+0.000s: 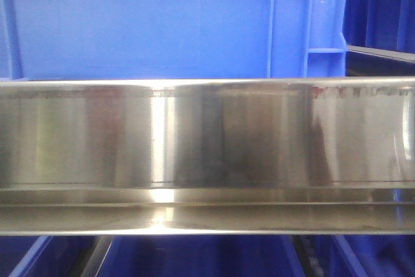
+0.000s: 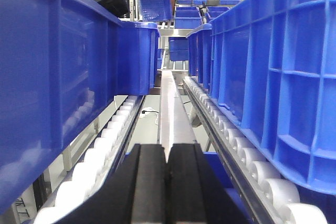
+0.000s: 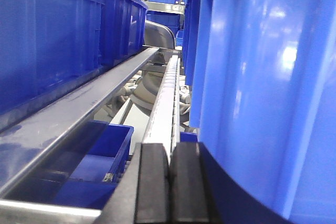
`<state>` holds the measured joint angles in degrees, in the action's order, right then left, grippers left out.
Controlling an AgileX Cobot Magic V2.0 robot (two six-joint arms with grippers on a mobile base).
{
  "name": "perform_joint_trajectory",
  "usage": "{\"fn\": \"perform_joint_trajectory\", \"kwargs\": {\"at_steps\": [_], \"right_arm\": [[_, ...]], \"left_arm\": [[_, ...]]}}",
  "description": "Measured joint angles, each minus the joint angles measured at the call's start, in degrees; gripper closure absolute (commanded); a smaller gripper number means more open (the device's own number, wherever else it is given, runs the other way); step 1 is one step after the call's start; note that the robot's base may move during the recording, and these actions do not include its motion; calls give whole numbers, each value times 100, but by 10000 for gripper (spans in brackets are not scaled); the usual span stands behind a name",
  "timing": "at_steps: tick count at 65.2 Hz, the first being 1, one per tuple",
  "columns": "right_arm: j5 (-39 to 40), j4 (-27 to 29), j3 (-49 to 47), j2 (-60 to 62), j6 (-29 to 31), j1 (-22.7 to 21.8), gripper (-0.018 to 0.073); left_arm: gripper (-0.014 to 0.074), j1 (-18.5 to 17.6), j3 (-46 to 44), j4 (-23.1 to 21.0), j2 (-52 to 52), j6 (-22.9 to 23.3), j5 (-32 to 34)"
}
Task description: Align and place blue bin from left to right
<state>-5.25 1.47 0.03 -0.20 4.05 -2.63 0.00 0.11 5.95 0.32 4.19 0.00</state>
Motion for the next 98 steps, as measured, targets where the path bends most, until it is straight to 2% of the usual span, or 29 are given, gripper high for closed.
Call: {"fn": "perform_joint_trajectory", "kwargs": {"at_steps": [33, 58, 68, 76, 86, 98], "right_arm": [[15, 0, 0, 0, 0, 0, 631], [618, 0, 0, 0, 0, 0, 631], [879, 410, -3, 0, -187, 0, 629], [395, 576, -360, 11, -274, 0, 629], [-677, 619, -1514, 22, -293, 0, 629], [-1692, 675, -2982, -70, -293, 0, 629]], "left_arm": [[708, 0, 0, 0, 0, 0, 0], [708, 0, 0, 0, 0, 0, 145], [708, 0, 0, 0, 0, 0, 424], [708, 0, -20, 0, -4, 0, 545], [708, 0, -570, 0, -13, 0, 423], [704, 0, -1940, 0, 50, 0, -571]]}}
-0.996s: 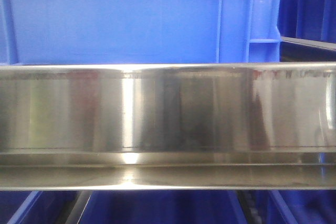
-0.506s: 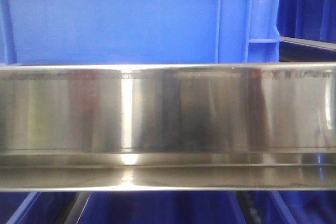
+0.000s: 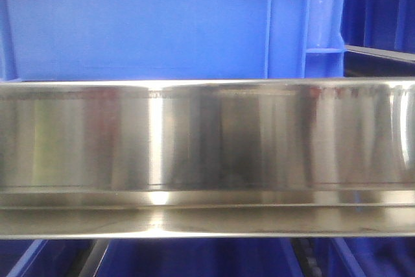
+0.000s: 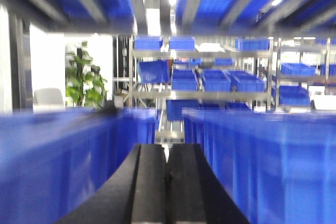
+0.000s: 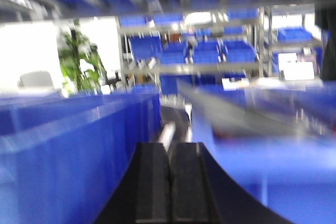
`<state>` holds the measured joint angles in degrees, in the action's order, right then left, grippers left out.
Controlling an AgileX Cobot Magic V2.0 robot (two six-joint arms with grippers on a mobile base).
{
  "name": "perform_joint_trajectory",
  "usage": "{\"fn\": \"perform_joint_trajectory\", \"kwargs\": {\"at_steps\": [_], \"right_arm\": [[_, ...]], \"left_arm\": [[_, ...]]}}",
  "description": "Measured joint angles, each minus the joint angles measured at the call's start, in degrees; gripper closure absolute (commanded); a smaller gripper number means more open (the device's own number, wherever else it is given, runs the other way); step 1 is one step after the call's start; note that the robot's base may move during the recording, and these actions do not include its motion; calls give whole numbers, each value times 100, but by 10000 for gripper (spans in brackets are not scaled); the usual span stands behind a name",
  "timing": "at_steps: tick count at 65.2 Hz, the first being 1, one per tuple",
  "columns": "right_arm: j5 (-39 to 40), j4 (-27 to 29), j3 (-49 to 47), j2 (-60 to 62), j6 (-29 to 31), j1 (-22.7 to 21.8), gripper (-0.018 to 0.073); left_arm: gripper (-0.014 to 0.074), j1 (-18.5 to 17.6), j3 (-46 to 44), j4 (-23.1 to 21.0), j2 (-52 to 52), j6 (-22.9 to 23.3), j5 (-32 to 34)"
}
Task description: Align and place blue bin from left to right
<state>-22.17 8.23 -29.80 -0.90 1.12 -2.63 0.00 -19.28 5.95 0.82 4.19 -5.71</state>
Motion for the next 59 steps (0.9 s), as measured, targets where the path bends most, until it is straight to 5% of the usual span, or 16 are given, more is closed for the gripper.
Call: {"fn": "perform_joint_trajectory", "kwargs": {"at_steps": [7, 23, 35, 54, 59], "right_arm": [[-442, 160, -839, -422, 29, 0, 626], [-1078, 999, -2346, -1992, 495, 0, 624], [-1149, 1127, -2865, -2982, 533, 0, 604], [-1021, 1142, -2957, -3811, 556, 0, 32], [-896, 1142, -2957, -3963, 556, 0, -12]], "left_arm": [[619, 0, -985, 0, 393, 0, -738], [178, 0, -3037, 0, 2037, 0, -1930], [94, -354, -3664, 0, 3068, 0, -2281], [94, -1105, -4170, -385, 4098, 0, -2408], [94, -1196, -4372, -508, 4355, 0, -2479]]}}
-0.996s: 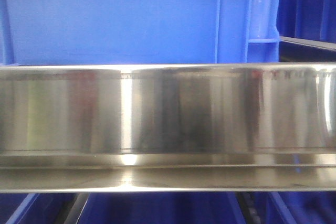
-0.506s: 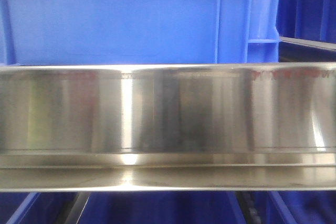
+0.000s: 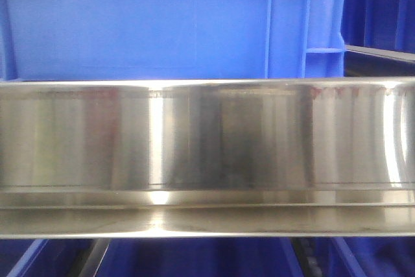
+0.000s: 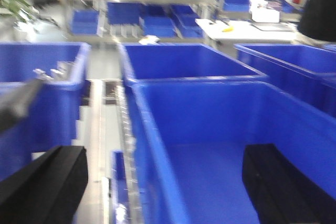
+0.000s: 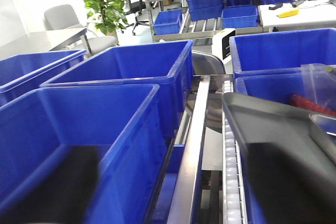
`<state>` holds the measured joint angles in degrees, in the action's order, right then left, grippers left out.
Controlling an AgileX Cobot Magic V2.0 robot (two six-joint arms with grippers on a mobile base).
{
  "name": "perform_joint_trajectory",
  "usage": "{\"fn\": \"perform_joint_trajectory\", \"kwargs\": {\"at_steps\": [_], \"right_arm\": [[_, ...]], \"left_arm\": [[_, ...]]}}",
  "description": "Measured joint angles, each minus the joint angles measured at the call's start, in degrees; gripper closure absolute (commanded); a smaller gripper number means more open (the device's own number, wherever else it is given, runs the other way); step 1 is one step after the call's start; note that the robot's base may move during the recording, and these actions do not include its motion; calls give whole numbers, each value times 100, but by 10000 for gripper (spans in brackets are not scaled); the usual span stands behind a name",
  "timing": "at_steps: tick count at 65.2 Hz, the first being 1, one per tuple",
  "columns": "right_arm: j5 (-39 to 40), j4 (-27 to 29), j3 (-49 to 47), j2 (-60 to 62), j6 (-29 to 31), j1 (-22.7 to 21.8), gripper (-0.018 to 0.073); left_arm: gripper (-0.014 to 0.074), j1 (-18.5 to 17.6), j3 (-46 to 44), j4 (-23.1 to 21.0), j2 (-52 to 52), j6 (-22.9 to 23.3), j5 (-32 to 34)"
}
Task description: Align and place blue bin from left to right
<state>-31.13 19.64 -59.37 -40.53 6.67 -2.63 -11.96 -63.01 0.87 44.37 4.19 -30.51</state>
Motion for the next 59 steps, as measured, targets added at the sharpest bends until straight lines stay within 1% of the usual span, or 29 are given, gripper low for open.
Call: {"fn": "perform_joint_trajectory", "kwargs": {"at_steps": [8, 16, 24, 30, 38, 41, 44, 50, 52, 55, 59], "right_arm": [[49, 0, -70, -185, 26, 0, -8], [-323, 0, -477, -521, 187, 204, -8], [-643, 0, -1127, -1001, 261, 711, -8], [-855, 0, -1596, -1386, 275, 1115, -8], [-1416, -103, -2247, -2117, 286, 1575, 15], [-1681, -275, -2485, -2405, 173, 1686, 23], [-1964, -563, -2720, -2684, -42, 1756, 27], [-2555, -1410, -3209, -3229, -667, 1867, 30], [-2780, -1600, -3398, -3365, -842, 1881, 30], [-3044, -1818, -3628, -3559, -1060, 1893, 30], [-3377, -1964, -3981, -3849, -1256, 1903, 30]], "left_arm": [[94, -51, -448, -120, 421, -15, -248], [94, -64, -907, -205, 784, -43, -569], [94, -64, -1436, -251, 1151, -82, -1010], [94, -64, -1805, -263, 1494, -98, -1468], [94, -64, -2317, -263, 2061, -246, -2058], [94, -64, -2504, -245, 2267, -316, -2282], [94, -64, -2701, -193, 2469, -342, -2534], [94, -64, -3125, -87, 2887, -381, -3099], [94, -64, -3250, -21, 3009, -381, -3265], [94, -64, -3471, 28, 3224, -419, -3588], [94, -64, -3761, 92, 3503, -419, -3840]]}}
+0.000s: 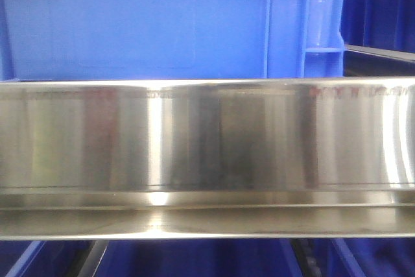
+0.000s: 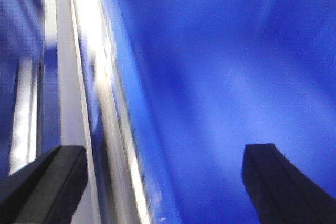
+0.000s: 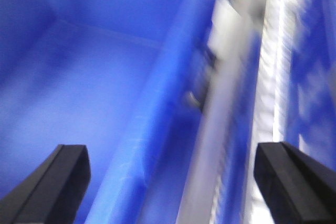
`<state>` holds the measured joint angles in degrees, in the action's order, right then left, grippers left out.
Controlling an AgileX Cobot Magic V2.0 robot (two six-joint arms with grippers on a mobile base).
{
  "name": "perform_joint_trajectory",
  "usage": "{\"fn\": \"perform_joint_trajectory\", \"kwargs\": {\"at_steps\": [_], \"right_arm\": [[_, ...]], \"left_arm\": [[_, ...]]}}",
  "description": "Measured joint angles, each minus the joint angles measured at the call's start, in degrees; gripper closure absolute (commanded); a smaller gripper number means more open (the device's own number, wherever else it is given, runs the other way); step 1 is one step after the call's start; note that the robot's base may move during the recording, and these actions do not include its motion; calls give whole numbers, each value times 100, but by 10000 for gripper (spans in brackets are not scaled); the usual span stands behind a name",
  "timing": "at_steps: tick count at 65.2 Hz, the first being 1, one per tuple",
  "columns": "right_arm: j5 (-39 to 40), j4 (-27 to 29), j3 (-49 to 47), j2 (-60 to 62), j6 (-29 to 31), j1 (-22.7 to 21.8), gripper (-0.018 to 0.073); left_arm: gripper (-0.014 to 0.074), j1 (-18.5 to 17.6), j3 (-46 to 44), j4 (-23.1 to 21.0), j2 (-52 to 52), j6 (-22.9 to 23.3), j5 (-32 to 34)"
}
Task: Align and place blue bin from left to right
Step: 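Close both grippers on the opposite rims of the blue bin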
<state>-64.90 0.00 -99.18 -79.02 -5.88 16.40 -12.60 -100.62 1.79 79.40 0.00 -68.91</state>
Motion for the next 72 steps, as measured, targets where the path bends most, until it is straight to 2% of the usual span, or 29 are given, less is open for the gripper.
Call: {"fn": "perform_joint_trajectory", "kwargs": {"at_steps": [13, 25, 34, 45, 72], "right_arm": [[-487, -76, -928, -657, -293, 183, 30], [-522, -294, -1432, -1413, -614, 417, 30], [-533, -355, -1494, -1882, -880, 468, 30], [-533, -390, -1494, -2307, -1001, 468, 30], [-533, -390, -1503, -2591, -1024, 468, 30]], "left_arm": [[99, 0, -738, 369, 760, 0, -117], [99, 225, -933, 417, 1260, 0, -142], [99, 396, -940, 206, 1546, -56, -142], [99, 426, -945, -179, 1861, -195, -142], [99, 426, -945, -279, 2286, -232, -142]]}}
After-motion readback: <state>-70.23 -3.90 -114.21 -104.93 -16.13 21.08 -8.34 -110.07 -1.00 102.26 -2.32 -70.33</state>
